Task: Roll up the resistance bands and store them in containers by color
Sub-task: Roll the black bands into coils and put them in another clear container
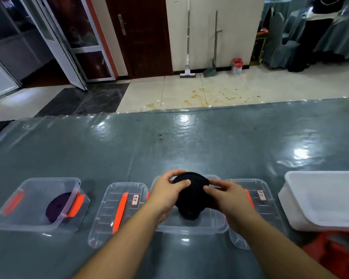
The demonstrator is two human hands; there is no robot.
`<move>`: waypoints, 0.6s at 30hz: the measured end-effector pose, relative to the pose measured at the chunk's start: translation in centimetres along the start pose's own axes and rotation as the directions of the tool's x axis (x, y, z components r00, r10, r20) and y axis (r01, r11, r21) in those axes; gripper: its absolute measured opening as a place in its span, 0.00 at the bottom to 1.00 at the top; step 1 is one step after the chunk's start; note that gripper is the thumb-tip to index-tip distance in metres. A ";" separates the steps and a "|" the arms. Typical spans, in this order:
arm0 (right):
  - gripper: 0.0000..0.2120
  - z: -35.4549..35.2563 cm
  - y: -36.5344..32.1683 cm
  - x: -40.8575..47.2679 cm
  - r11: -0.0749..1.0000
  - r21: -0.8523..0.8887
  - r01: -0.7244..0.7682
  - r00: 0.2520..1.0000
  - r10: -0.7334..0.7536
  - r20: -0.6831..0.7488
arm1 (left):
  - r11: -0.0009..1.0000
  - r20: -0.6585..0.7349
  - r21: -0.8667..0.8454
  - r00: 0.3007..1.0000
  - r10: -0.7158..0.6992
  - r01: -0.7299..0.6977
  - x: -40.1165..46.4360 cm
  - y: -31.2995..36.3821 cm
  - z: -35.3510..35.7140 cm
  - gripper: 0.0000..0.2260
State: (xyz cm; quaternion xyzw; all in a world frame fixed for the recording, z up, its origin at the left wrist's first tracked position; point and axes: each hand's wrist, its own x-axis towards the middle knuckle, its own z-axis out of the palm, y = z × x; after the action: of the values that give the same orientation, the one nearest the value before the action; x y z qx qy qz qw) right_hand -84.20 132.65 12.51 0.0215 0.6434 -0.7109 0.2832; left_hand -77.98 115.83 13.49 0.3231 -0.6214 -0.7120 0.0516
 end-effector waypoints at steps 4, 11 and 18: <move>0.10 0.5 2.8 2.2 0.992 -0.079 -0.100 0.993 0.095 -0.070 | 0.979 -0.010 0.155 0.991 -0.136 0.136 2.9 -3.3 -1.4 0.13; 0.11 0.1 7.5 6.6 0.941 -0.274 -0.199 0.963 0.135 -0.233 | 0.915 0.087 0.309 0.950 -0.299 0.260 6.2 -8.0 -2.2 0.18; 0.15 1.0 9.9 8.5 0.563 -0.791 -0.240 0.970 0.108 -0.218 | 0.827 0.054 0.435 0.906 -0.419 0.357 8.3 -11.6 -2.1 0.22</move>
State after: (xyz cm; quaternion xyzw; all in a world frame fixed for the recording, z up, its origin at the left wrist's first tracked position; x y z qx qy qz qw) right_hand -86.70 128.43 0.35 0.0044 0.9100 -0.3031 0.2828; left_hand -79.61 112.70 -0.49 0.3928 -0.6812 -0.5809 -0.2102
